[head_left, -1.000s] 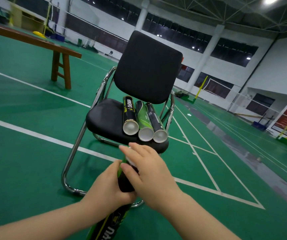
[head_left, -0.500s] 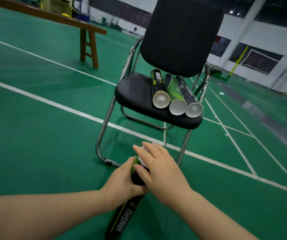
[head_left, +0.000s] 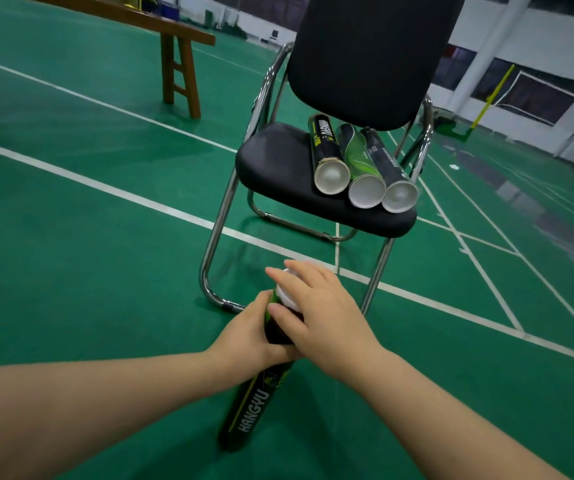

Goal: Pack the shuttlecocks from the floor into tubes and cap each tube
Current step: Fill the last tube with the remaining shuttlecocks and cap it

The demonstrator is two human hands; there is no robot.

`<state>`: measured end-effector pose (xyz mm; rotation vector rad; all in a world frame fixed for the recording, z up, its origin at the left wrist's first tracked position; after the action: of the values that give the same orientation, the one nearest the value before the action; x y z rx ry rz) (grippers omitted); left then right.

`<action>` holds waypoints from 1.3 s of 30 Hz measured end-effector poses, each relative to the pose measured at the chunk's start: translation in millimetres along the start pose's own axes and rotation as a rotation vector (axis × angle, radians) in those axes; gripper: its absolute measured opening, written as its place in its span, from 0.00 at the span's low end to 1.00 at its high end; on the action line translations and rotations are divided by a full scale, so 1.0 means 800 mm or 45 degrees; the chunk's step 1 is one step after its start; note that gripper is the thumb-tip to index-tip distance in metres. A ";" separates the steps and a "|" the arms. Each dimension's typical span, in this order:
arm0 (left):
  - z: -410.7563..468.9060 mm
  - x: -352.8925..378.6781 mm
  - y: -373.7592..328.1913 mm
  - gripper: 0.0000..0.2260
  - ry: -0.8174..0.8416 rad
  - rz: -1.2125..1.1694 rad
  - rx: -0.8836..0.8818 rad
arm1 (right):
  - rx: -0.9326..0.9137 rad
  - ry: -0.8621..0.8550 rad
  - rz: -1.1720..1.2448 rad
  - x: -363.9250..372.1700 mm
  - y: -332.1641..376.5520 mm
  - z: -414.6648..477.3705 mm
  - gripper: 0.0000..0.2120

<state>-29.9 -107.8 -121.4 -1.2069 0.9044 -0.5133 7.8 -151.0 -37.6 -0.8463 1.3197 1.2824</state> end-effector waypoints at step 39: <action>0.000 -0.011 -0.044 0.11 -0.362 -1.086 -0.383 | 1.090 -0.495 1.437 0.051 -0.101 -0.017 0.07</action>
<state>-30.8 -112.2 -85.6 -1.8862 0.1844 -0.8673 75.3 -170.6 -96.5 0.8374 1.8325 1.3402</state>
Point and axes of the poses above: each hand's wrist, its own z-axis towards the middle knuckle, its own x-axis out of the palm, y = z × x, the point moved 9 cm from there along z, towards the middle knuckle, and after that the axes turned 3 degrees about z, right-handed, at the moved point
